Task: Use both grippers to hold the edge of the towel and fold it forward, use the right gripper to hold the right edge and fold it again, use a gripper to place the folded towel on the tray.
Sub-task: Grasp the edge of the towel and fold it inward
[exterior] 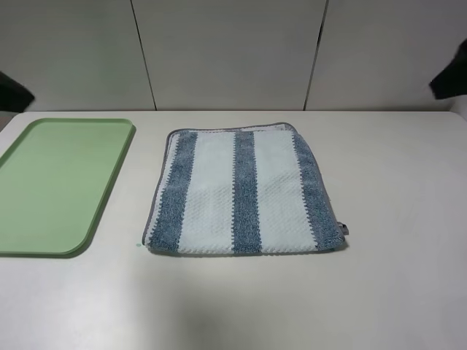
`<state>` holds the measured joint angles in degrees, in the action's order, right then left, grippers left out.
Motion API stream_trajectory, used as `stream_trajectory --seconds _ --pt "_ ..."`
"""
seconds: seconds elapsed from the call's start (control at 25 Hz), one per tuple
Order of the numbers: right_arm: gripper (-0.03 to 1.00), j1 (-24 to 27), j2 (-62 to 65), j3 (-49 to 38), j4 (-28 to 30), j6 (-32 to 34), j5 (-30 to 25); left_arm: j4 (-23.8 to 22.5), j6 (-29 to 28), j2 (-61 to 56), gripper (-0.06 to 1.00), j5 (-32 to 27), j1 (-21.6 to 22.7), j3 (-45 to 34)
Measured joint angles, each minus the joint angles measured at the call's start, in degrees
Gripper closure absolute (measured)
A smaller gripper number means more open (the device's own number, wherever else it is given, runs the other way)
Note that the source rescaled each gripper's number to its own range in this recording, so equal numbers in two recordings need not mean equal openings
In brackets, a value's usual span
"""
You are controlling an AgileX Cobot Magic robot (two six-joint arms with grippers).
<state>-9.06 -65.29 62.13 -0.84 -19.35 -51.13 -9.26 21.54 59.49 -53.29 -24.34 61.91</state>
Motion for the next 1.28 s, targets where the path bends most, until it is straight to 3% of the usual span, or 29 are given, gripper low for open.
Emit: stream_trajectory --seconds 0.32,0.56,0.92,1.28 --pt "-0.03 -13.5 -13.0 1.1 0.1 -10.3 0.3 7.5 13.4 16.3 -0.05 0.6 -7.6 1.0" --pt "-0.03 -20.2 -18.9 1.1 0.1 -16.3 0.4 9.3 19.1 24.3 -0.05 0.7 -11.6 1.2" --pt "-0.03 -21.7 -29.5 1.2 -3.0 -26.2 0.5 9.3 26.2 33.9 -0.05 0.4 -14.3 0.5" --pt "-0.03 -21.7 -33.0 -2.2 -2.3 -37.5 3.3 7.3 28.7 36.0 -0.05 3.9 -14.3 -2.4"
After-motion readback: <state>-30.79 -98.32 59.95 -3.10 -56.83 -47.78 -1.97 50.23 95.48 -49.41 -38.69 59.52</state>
